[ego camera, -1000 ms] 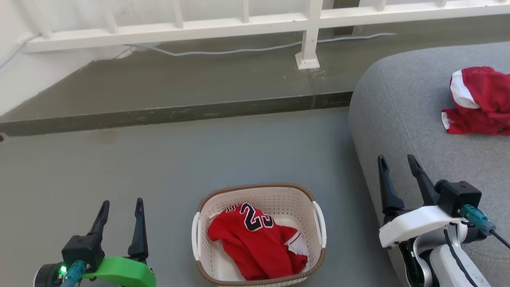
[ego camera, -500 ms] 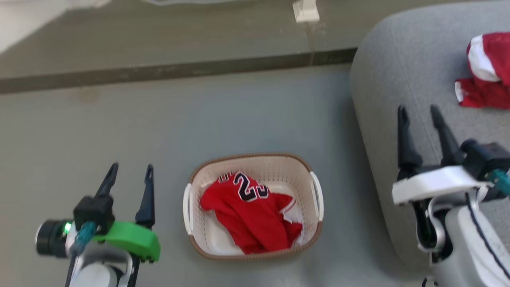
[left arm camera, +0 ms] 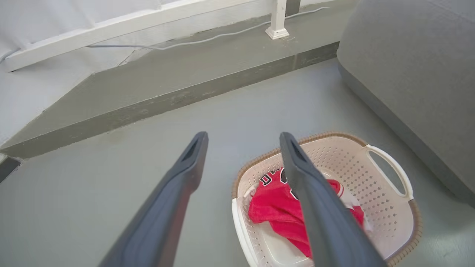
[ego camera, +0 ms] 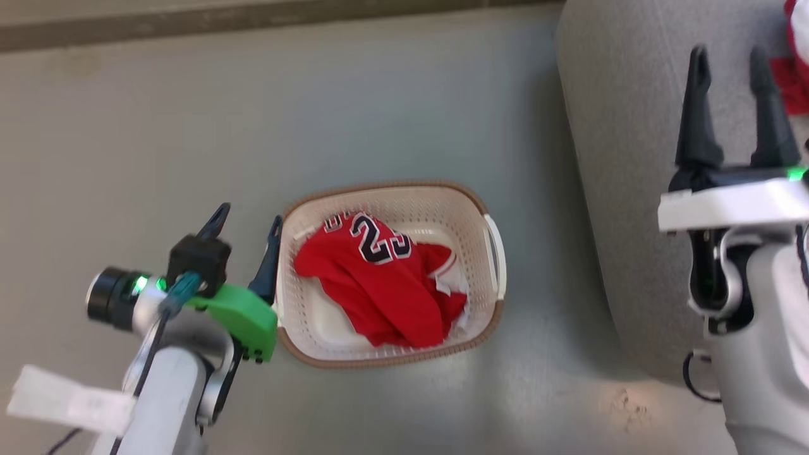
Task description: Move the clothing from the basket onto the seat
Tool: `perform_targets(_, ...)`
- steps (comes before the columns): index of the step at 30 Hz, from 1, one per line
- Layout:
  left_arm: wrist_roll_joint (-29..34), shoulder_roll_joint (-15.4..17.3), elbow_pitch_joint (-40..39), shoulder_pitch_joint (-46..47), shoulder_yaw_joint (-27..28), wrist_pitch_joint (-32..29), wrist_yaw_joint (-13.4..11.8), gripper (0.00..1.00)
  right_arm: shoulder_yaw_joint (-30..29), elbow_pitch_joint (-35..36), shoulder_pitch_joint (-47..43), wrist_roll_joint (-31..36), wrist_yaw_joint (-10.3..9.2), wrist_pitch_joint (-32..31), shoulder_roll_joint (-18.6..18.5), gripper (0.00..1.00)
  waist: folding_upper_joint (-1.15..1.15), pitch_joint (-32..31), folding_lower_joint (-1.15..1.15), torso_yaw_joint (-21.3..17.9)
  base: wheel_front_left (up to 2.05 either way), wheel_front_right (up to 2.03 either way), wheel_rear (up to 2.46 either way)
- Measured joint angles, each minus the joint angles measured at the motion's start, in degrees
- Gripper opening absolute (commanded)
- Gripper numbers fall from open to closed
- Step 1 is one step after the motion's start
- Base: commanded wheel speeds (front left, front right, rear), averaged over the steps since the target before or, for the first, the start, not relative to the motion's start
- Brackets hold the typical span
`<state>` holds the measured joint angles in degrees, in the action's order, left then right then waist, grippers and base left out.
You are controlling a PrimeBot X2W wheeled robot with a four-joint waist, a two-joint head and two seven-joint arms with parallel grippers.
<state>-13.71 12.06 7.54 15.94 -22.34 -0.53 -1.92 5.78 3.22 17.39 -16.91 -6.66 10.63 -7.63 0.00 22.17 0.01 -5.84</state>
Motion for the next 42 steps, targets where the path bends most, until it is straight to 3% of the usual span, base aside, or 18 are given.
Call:
perform_targets(6, 1.87, -0.66, 3.94, 6.23, -3.12, -2.31, 2.23, 1.00, -0.37, 1.55, 4.49, -0.02, -0.01, 0.45, 0.37, 1.00, 0.00, 5.64, 0.00, -1.39, 0.00, 0.00, 0.00)
perform_targets(16, 4.59, -1.48, 10.53, 12.88, -4.93, -4.32, 3.76, 1.00, 0.22, 2.81, 9.61, -0.22, 0.00, 0.93, 1.25, 1.00, 0.00, 12.95, 0.00, -3.67, 0.00, 0.00, 0.00)
perform_targets(31, 9.15, 0.15, 20.03, 21.18, -9.27, -5.97, 6.95, 1.00, 1.14, 3.59, 16.63, -0.62, 0.07, 2.27, 2.35, 1.00, 0.00, 24.04, 0.00, -7.67, 0.00, 0.00, 0.00)
perform_targets(42, 11.16, 1.55, 25.48, 25.83, -9.85, -5.92, 7.46, 1.00, 3.00, 2.58, 19.23, -0.91, 0.60, 3.05, 3.34, 1.00, 0.00, 27.86, -0.01, -11.55, 0.00, 0.00, 0.00)
